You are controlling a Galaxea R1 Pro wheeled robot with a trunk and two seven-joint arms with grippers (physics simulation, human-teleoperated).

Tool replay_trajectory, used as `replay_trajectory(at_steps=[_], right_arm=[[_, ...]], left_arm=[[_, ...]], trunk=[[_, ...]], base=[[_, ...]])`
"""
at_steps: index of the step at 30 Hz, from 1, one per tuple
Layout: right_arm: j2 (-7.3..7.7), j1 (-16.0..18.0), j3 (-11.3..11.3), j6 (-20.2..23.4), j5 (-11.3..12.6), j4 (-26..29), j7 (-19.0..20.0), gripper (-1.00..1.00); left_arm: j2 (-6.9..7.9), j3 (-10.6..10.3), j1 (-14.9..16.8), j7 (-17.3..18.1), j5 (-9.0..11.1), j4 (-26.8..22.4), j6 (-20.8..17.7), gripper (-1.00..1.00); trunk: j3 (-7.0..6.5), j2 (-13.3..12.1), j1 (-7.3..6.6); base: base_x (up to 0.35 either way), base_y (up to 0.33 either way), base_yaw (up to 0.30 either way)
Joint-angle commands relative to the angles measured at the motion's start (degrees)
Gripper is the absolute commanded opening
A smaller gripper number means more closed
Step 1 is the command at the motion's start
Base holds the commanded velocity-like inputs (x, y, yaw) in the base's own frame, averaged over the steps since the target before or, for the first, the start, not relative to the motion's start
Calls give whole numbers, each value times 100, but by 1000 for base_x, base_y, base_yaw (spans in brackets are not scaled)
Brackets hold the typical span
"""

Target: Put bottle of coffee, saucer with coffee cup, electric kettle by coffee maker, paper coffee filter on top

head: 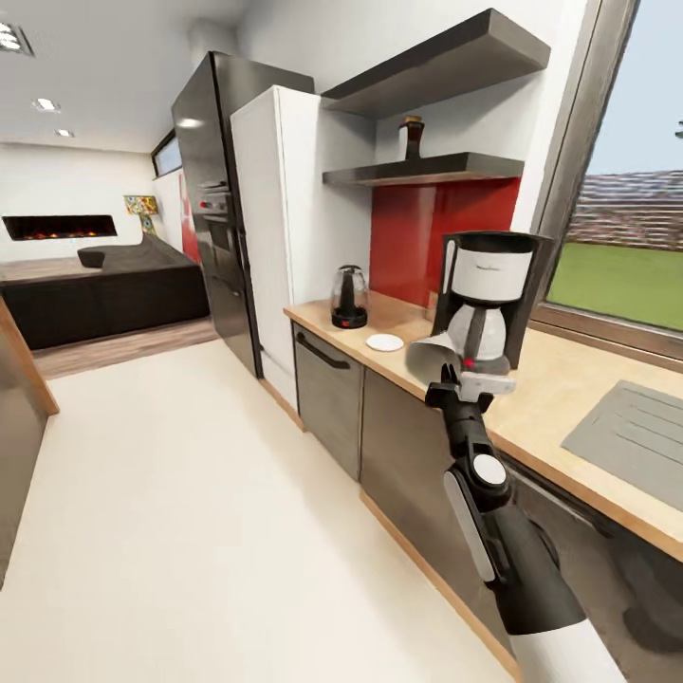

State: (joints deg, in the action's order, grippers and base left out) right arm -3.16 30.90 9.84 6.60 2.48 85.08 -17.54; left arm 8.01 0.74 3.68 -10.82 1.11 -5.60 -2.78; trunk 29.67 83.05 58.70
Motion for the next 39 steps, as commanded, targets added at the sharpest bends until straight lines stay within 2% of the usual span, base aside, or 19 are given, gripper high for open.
replay_trajectory(at_steps=[1,22,39], right_arm=[[1,4,10,23,42,9,-30,-100],[10,4,10,17,39,-14,-28,-100],[26,4,36,25,5,-105,-12,-100]], left_arm=[[-1,5,1,-8,12,-11,-29,100],[-1,-3,1,-8,12,-11,-29,100],[-1,-4,1,-8,12,-20,-29,100]], trunk=[[9,3,3],[80,3,3],[90,3,3]], base=[[241,230,277],[282,179,270],[330,81,26]])
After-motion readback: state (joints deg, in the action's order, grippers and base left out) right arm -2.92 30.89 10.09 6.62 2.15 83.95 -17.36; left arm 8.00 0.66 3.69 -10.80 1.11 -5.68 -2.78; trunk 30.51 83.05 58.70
